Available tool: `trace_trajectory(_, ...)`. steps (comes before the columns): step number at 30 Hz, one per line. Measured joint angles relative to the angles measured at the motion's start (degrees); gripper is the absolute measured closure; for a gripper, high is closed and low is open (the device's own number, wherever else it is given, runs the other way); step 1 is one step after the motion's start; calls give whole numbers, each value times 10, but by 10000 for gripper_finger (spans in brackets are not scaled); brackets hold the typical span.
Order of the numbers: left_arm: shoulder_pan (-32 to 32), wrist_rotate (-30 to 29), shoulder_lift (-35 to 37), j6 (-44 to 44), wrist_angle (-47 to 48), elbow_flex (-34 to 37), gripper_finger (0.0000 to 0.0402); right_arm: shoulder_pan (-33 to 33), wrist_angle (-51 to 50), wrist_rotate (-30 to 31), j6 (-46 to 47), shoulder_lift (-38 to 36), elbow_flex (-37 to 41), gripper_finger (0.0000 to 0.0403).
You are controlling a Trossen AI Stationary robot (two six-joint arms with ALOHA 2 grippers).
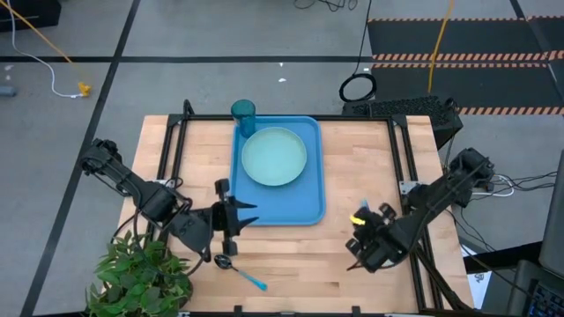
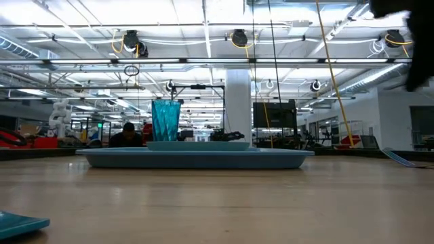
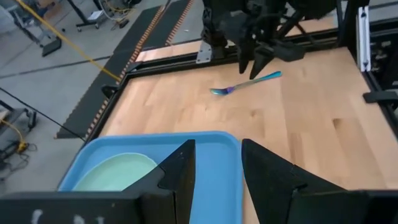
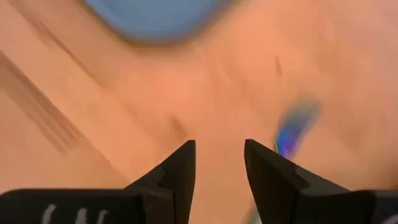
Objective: Pick and place plate/cup/fork/spoon on tray
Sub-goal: Put the violet fork on the blue serving tray to the left of the light green plate
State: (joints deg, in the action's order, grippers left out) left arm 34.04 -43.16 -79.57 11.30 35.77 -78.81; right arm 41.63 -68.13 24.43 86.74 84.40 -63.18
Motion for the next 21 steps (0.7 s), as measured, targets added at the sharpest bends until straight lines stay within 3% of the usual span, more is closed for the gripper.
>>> trace_trajectory(7, 0, 3, -20, 29, -3, 0, 268, 23, -5, -97, 100, 16, 47, 272)
trace_trajectory(14, 0, 16, -38, 25, -29, 0, 268, 19, 23, -97, 99, 14, 105, 269)
trace_trajectory(21, 1, 27, -38, 29, -29, 0, 268, 1, 36, -110, 74, 14, 153, 231)
